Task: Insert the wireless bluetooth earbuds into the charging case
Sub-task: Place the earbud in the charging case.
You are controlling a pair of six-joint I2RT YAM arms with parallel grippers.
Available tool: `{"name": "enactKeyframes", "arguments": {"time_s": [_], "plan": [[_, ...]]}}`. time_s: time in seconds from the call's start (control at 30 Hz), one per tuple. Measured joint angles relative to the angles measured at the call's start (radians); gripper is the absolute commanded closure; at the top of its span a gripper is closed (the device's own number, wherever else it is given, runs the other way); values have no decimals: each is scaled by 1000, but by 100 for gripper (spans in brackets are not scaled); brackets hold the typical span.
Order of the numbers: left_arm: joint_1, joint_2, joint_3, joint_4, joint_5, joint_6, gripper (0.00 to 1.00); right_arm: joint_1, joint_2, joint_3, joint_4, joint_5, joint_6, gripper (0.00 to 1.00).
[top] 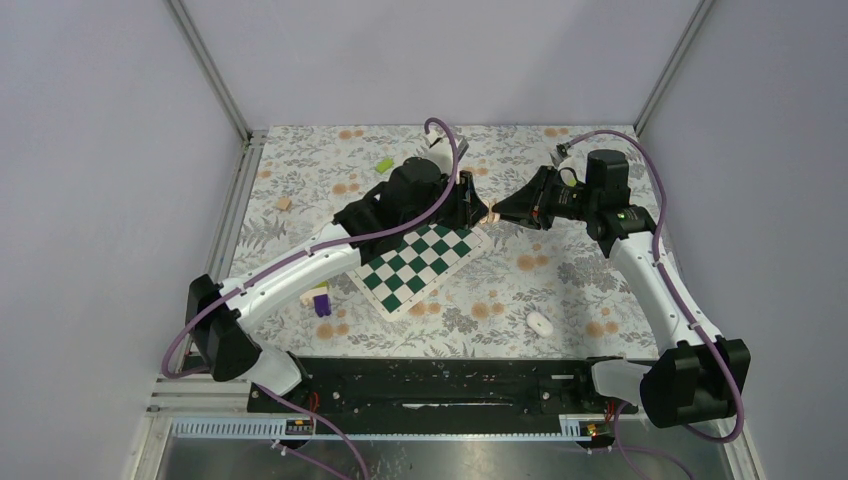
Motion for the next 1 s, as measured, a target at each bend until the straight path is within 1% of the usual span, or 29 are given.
{"name": "enactKeyframes", "arguments": {"time_s": [0.13,0.3,0.67,1.0], "plan": [[0,0,-1,0,0,-5,66,0,0,0,0,0,0,100],[0,0,-1,0,5,-4,62,0,0,0,0,-1,0,100],[0,0,-3,-16,25,-14,62,0,0,0,0,-1,0,100],[0,-15,-3,-13,24,-20,57,0,0,0,1,-2,0,100]]}}
